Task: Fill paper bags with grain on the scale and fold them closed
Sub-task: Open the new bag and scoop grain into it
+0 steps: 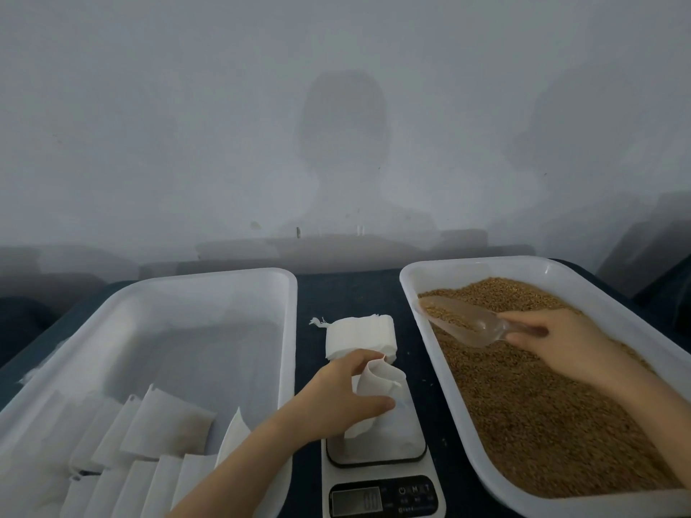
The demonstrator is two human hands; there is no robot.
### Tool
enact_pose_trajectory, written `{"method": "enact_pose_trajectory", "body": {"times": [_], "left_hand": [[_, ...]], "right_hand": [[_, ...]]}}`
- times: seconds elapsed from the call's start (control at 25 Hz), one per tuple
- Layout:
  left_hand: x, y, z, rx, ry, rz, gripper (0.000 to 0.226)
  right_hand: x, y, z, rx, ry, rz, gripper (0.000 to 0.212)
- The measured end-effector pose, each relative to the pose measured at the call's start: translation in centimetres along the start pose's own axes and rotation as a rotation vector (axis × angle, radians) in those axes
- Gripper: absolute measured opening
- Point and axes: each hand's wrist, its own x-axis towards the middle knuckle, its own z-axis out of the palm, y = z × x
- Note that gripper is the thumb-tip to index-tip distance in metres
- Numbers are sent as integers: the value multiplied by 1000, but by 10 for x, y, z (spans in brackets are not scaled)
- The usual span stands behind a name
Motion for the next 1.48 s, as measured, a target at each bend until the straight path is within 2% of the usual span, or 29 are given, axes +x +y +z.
{"method": "enact_pose_trajectory", "body": {"times": [0.16,0.36,0.52,0.76,1.04,1.48], "left_hand": [[-1,3,0,-33,29,9,49],[-2,5,1,-31,33,14,46],[-3,5,1,-22,40,20,49],[-3,8,1,-7,48,58,40],[-3,8,4,7,38,66,47],[-4,10,5,37,53,52,48]], "right_hand": [[-16,-16,-10,-68,-70,-193,40],[-25,-31,-13,-194,-43,-285,40],[-25,-35,-11,-275,10,-308,40],[-28,-39,-7,-258,-61,-307,40],[-30,-50,0,-328,-19,-365,40],[-32,-80,-6,-658,51,-505,40]]}}
